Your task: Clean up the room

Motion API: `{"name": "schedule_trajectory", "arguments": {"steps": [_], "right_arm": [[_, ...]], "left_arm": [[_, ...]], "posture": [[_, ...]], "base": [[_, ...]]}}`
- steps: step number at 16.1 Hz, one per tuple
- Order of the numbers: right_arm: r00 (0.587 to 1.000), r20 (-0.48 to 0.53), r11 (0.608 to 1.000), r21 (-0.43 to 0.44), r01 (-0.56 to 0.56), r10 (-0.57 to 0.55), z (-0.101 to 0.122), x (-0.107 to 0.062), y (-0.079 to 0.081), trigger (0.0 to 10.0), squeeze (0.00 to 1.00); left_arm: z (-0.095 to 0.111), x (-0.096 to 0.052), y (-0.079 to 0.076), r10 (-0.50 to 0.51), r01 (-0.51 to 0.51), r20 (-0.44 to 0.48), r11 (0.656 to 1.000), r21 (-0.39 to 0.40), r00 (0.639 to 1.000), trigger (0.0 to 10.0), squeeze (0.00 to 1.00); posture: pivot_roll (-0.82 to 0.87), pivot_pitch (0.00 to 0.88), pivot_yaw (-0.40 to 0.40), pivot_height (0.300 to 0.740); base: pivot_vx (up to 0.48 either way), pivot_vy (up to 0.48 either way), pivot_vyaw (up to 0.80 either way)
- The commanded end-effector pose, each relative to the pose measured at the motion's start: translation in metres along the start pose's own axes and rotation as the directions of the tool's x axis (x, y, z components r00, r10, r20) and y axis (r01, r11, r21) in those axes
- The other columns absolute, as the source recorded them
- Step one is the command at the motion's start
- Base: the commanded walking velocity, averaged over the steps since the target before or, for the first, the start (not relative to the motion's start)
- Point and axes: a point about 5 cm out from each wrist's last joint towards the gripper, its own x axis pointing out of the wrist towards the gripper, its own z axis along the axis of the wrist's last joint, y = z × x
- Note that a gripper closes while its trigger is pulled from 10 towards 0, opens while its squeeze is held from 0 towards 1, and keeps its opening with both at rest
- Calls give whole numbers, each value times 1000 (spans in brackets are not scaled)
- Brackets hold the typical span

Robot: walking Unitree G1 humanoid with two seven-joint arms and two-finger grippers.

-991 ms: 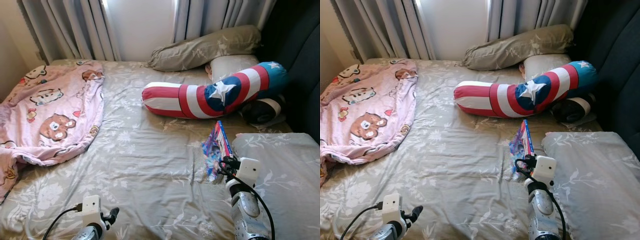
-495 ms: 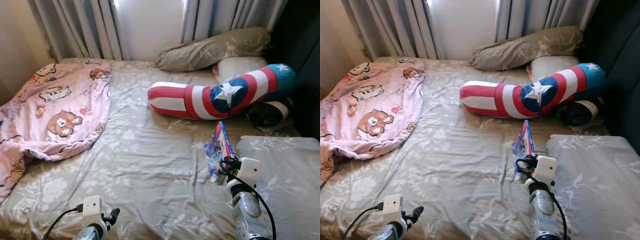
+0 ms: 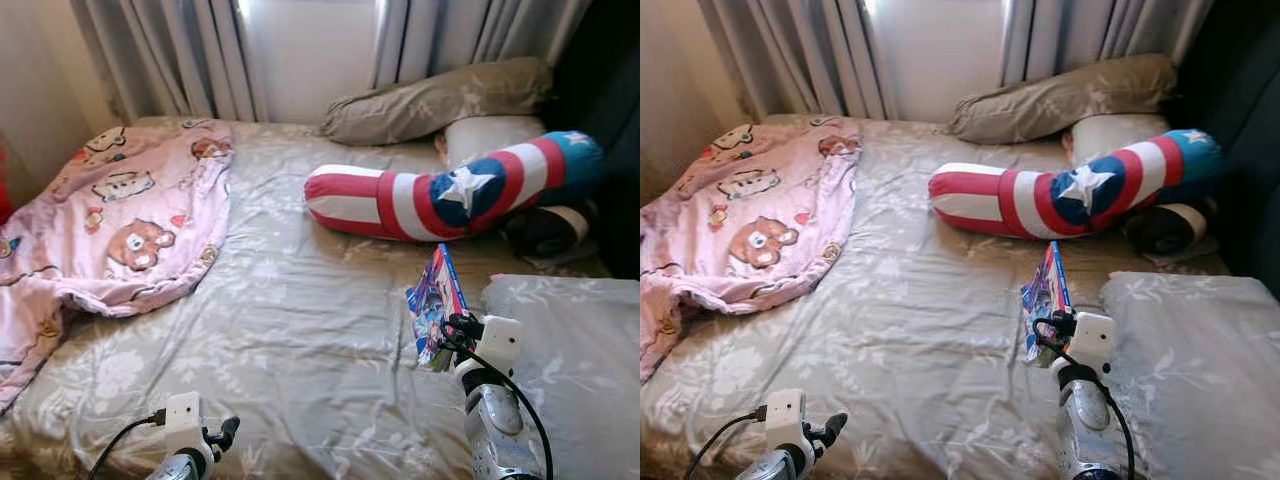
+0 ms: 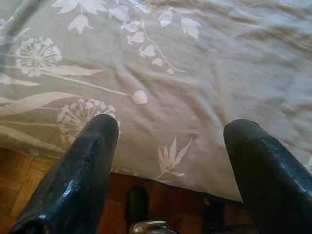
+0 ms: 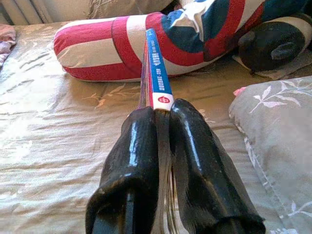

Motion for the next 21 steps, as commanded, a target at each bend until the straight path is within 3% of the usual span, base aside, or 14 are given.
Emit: {"name": "schedule_trajectory", "arguments": {"steps": [1,6,9,17,21], "right_arm": [[999,38,1000,-3,-12,12,10,4,1,10000,0],[1000,28,1000,3,-15,15,8,3,1,10000,0],[999,28,1000,4,-15,15,8,3,2,10000,0],[999,33,1000,2,-22,22,8,3,3,10000,0],[998,50,999,5,-37,37,10,3,5,10000,0]], "left_arm": [[-3,-1,2,9,-9,-10,1000,-2,1000,10000,0],[-4,-1,1,6,-6,-12,1000,4,1000,10000,0],[-3,-1,2,3,-3,-12,1000,21,1000,10000,0],[-1,-1,1,2,-2,-1,1000,13,1000,10000,0],[15,3,-5,-33,32,65,999,25,997,10000,0]], "posture": [[-7,0,-28,740],[-7,0,-28,740],[-5,0,-27,740],[-6,0,-24,740],[-5,0,-24,740]], "base": [[0,0,0],[0,0,0],[0,-480,0],[0,0,0],[0,0,0]]}}
